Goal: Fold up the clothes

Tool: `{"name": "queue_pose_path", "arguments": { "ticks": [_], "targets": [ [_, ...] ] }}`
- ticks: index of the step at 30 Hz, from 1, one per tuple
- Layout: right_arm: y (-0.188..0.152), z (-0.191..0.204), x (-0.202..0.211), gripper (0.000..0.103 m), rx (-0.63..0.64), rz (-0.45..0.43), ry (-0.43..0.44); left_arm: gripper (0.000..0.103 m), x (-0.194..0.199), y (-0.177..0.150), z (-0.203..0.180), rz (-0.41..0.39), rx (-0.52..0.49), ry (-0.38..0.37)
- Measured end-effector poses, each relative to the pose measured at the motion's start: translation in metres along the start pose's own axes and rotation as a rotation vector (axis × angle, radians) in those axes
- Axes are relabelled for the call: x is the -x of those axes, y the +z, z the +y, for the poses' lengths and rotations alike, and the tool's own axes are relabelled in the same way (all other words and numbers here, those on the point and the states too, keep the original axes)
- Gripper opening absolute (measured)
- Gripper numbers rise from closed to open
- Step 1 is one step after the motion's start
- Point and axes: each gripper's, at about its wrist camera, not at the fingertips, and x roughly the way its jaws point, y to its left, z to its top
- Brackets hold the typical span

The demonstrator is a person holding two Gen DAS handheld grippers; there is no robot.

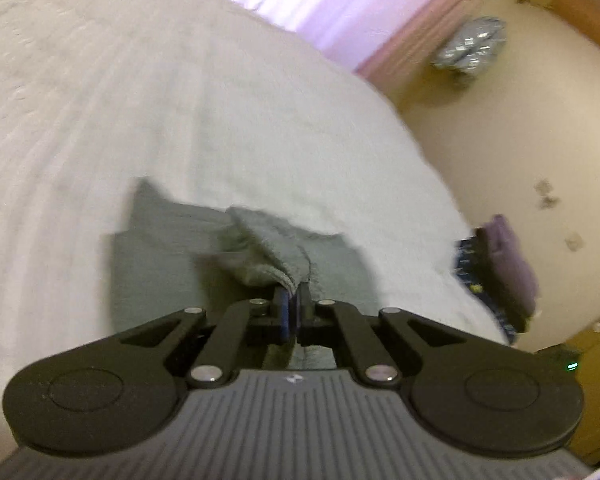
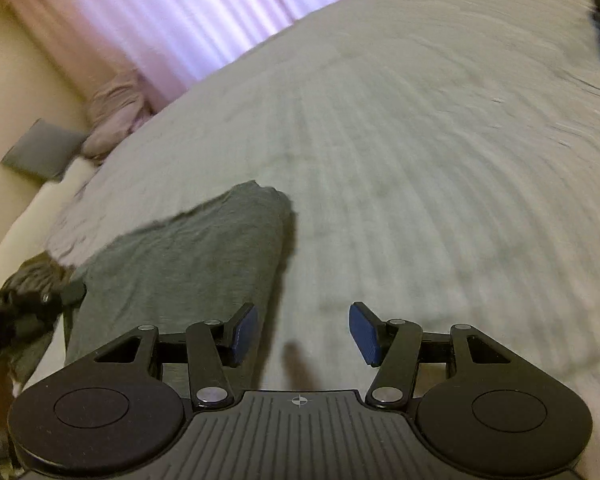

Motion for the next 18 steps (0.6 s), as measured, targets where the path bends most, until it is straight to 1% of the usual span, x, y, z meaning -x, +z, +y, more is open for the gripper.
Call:
{"name": "queue_pose_path", "arguments": {
  "ticks": [2,6,8,11,13,15,18],
  "targets": [
    [-0.004,0.015,-0.013,0.056,0.047,0.018,-0.001,0.001,-0.005,-0.008,0.024,0.034,0.056,0.024],
    [-0.014,0.033,-0.035,0.056,0.106,0.054,-0.03,0.002,-0.013,-0.025,0.054,0.051,0.135,-0.006],
    [-0.017,0.036,-0.039,0.056,0.122,0.051,-0.041,0.001,-0.01,-0.023,0.052,0.031,0.136,-0.018],
    [-0.017,0.04,-0.04,0.056,0.131,0.045,-0.047,0.001,0.008,-0.013,0.036,-0.013,0.092,-0.019],
    [-0.016,0.043,-0.039,0.056,0.142,0.036,-0.048,0.001,0.018,-0.007,0.031,-0.042,0.071,0.018],
    [-0.016,0.046,-0.041,0.056,0.151,0.038,-0.052,0.001,0.01,-0.012,0.041,-0.011,0.102,0.063],
    [-0.02,0.053,-0.044,0.056,0.18,0.035,-0.061,0.005,-0.001,-0.019,0.056,0.028,0.15,0.125]
  ]
}}
